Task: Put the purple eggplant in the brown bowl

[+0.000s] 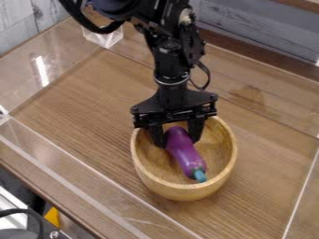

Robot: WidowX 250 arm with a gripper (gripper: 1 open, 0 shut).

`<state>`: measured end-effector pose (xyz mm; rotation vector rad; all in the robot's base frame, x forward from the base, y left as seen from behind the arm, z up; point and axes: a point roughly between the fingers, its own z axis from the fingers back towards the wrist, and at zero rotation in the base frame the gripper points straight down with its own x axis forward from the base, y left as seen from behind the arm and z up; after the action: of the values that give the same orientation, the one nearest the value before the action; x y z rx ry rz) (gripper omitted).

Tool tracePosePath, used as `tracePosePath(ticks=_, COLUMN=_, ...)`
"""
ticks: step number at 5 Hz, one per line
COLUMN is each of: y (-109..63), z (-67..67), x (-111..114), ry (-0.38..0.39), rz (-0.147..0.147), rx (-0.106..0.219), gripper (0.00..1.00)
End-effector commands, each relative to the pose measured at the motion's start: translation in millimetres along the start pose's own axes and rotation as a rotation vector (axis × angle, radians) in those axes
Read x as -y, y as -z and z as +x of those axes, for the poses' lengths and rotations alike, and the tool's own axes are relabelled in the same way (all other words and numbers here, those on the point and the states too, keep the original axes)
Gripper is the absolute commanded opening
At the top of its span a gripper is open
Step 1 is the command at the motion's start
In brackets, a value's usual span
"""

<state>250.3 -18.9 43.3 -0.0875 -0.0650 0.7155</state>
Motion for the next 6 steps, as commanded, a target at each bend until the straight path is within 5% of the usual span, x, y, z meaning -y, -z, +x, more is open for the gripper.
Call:
tracePosePath(ticks=1, y=-13.5, z=9.3, x=5.4, ry=-0.005, rz=-0.025, rx=0.034, gripper=1.00)
tracePosePath(ticks=6, y=-34.1, z=22.2, x=-4.2, ry=-0.048, rz=-0.037, rx=0.076, gripper=1.00)
